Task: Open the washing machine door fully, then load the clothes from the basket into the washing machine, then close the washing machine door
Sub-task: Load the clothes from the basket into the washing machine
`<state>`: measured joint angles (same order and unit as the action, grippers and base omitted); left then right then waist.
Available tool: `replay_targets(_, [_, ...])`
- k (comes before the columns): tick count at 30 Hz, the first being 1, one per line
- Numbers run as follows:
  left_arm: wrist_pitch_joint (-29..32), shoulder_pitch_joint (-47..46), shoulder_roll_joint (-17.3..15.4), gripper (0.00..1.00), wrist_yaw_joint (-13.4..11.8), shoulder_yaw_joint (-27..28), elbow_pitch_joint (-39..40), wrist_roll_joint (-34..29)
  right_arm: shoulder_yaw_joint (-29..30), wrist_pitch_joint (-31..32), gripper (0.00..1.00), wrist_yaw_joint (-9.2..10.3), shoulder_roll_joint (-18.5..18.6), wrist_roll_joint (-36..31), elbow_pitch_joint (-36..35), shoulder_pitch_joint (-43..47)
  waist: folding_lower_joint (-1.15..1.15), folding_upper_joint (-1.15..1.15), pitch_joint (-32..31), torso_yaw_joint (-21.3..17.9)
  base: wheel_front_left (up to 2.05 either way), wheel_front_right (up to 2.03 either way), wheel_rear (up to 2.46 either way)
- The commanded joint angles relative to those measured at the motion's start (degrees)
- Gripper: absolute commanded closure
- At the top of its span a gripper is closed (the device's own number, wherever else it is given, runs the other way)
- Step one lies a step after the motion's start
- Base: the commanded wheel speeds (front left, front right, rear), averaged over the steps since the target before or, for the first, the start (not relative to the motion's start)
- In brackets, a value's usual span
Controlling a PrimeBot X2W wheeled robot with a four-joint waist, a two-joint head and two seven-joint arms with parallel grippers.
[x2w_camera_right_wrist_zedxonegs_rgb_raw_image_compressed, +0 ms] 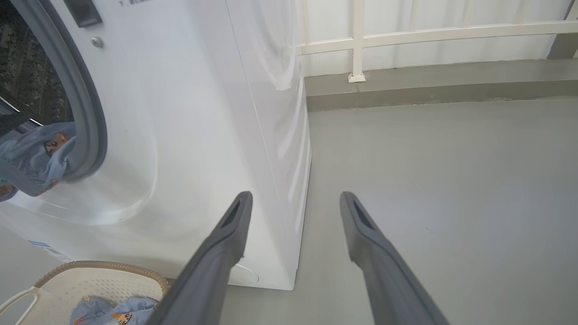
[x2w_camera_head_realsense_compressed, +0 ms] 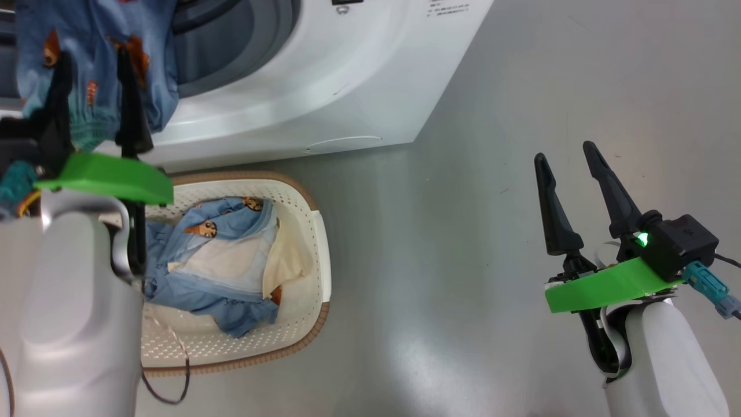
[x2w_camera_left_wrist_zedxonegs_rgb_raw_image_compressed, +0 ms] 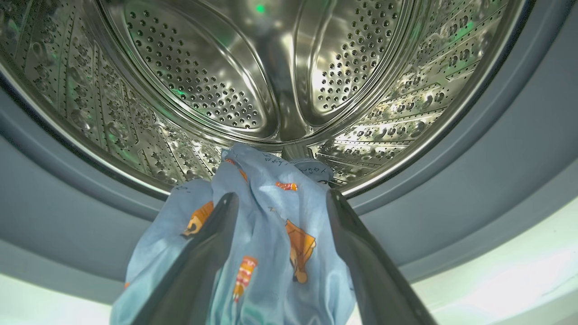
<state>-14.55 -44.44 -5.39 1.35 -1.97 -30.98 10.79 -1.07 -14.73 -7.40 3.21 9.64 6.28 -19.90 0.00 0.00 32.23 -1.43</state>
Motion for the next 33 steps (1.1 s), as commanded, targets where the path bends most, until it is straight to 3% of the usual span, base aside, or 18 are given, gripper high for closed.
replay_targets(1, [-0.44, 2.09, -2.0, 0.0, 0.13, 1.36, 2.19, 0.56, -1.05, -0.27, 0.0, -0.09, -0.34, -0.31, -1.1, 1.51, 0.0, 0.0, -0.15, 0.18, 0.0, 0.0, 0.0])
replay_targets(33, [3.31, 25.63, -0.51, 0.0, -1.37, 2.22, 23.63, 6.21, 0.81, -0.27, 0.0, -0.09, -0.34, -3.69, -1.35, 2.63, 0.0, 0.0, -1.06, 3.06, 0.0, 0.0, 0.0])
